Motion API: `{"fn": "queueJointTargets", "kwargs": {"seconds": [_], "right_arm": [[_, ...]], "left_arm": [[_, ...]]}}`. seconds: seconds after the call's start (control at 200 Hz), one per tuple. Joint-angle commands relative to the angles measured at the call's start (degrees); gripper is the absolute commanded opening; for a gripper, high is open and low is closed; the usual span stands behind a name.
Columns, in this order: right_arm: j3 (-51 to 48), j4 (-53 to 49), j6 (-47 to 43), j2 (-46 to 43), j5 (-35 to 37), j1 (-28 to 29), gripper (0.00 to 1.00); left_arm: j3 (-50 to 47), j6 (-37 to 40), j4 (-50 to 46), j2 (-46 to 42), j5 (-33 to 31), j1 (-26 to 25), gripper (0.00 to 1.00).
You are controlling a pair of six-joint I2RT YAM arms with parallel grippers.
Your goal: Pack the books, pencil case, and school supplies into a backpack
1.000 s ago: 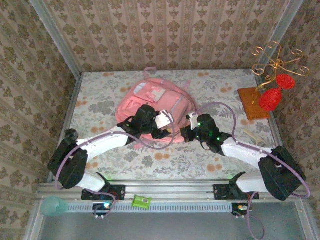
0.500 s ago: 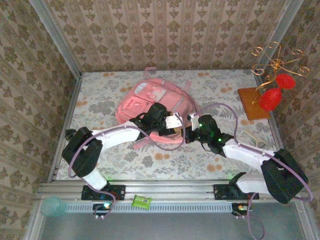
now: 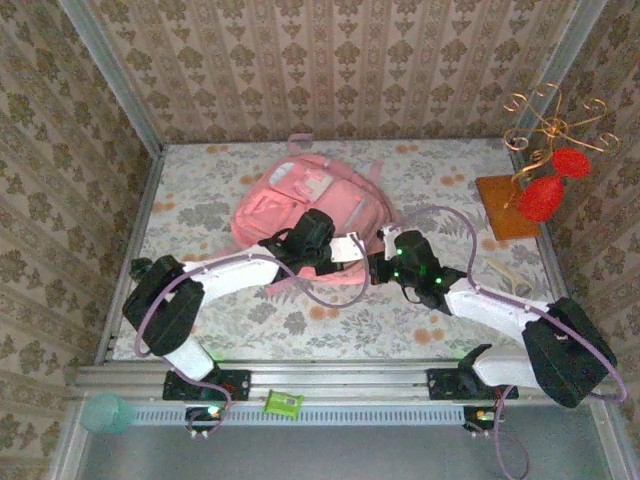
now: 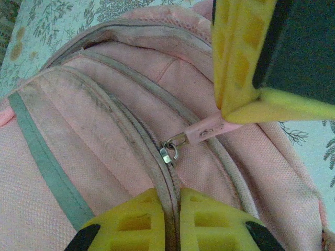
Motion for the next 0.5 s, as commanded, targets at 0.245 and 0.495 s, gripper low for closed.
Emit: {"fn": "queueJointTargets", "kwargs": {"seconds": [0.245,0.495], "right_arm": [[4.66,-8.87,-3.13,0.66,7.47,-0.37,0.0],[3.17,-3.84,-7.1,-2.37,-11.29,-0.63,0.19]], "left_arm": [[-7.71,0.97,0.78,-7.93,9.38,4.36,0.0],[-8.36,0.62,1.71,-8.4,9.9,4.56,0.0]]}}
